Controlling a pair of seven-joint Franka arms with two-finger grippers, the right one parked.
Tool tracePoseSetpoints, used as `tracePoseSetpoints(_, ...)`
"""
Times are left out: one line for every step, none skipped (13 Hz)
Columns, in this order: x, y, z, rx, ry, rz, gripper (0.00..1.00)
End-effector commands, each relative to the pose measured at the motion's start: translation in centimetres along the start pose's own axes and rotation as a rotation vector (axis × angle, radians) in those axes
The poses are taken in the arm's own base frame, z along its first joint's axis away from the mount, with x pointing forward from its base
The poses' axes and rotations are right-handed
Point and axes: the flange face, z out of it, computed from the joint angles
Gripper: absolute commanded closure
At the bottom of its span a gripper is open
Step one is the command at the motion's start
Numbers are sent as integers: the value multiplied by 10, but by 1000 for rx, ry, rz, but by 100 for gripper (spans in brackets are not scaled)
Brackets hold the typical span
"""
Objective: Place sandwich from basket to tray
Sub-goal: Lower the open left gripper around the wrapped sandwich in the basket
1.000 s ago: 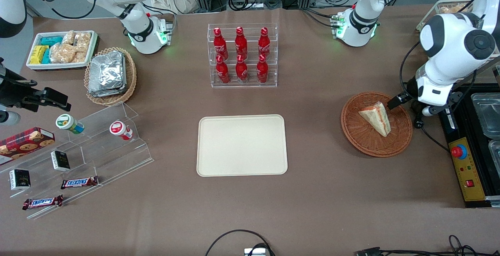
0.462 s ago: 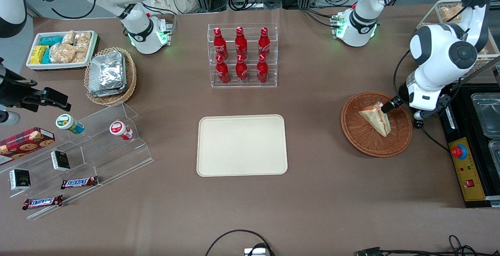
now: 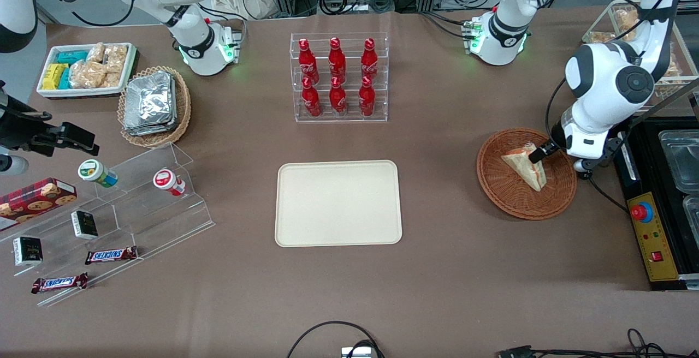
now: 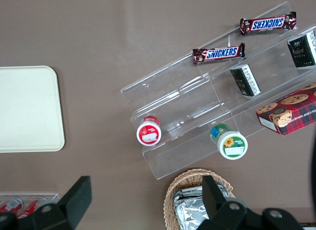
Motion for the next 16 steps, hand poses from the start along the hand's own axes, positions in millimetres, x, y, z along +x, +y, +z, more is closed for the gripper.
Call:
tracePoseSetpoints(-6,1,12,-14,5,-38,0)
tracePoseSetpoints(-5,1,13,-15,7,-42,0)
tracePoseSetpoints(-7,1,17,-14,7,-45,0)
tracePoseSetpoints(-7,1,19,-16,10,-53,0)
tracePoseSetpoints(-8,2,23,-19,13,-55,0)
tracePoseSetpoints(-9,1,27,-19,15,-56,0)
tracePoseSetpoints(-10,0,30,-19,15,-61,0)
tracePoseSetpoints(-11,1,32,-18,14,-70,0)
tracePoseSetpoints(-11,1,35,-17,13,-73,0)
tracePoseSetpoints(-10,2,37,-18,16,-75,0)
tracePoseSetpoints(-11,1,40,-17,15,-77,0)
tracePoseSetpoints(-11,1,43,-16,14,-78,0)
tracePoseSetpoints(-12,1,46,-14,13,-86,0)
tracePoseSetpoints(-13,3,50,-11,9,-83,0)
tracePoseSetpoints(-15,7,51,-14,14,-80,0)
tracePoseSetpoints(-16,8,55,-11,11,-92,2)
